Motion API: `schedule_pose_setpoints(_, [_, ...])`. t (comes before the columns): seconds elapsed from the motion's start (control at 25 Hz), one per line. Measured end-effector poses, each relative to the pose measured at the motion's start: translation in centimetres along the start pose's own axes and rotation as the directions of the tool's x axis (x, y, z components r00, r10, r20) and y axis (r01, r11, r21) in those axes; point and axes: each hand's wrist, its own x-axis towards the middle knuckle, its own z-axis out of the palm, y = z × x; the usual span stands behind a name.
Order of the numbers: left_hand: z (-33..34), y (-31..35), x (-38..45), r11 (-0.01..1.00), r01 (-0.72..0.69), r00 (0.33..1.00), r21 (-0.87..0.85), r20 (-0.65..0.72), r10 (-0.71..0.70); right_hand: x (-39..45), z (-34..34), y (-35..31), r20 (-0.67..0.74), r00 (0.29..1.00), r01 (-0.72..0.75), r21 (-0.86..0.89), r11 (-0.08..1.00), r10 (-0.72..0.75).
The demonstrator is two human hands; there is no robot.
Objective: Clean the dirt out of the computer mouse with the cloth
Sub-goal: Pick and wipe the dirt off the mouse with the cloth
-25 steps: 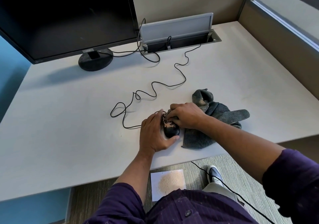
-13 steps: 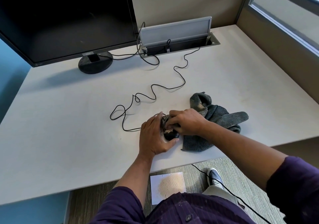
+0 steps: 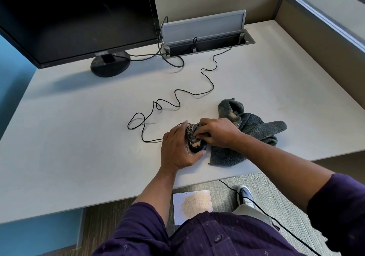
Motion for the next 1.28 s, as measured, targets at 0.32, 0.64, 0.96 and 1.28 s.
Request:
schedule_pose_setpoints(0.32, [0.0,0.1,0.0,1.0,0.001,1.0,0.003,-0.006,0.0,0.1,-0.3,0.1,-0.047,0.998,-0.031,-0.004,1.0,0.031])
schedule_pose_setpoints(0.64, [-0.2,0.1,0.1,1.0,0.012,1.0,0.006,0.02,-0.013,-2.6,0.0,1.0,-0.048,0.961,0.277,0.099,0.956,-0.274])
schedule_pose_setpoints(0.96, [-0.3,0.3,-0.1,1.0,0.013,1.0,0.014,0.019,-0.014,-1.5,0.7,-0.2,-0.1,0.987,0.132,0.041,0.99,-0.127])
schedule_pose_setpoints(1.28, [-0.4,0.3,0.0,1.0,0.02,1.0,0.007,0.023,-0.02,-0.7,0.6,-0.1,-0.055,0.996,0.078,0.056,0.995,-0.075])
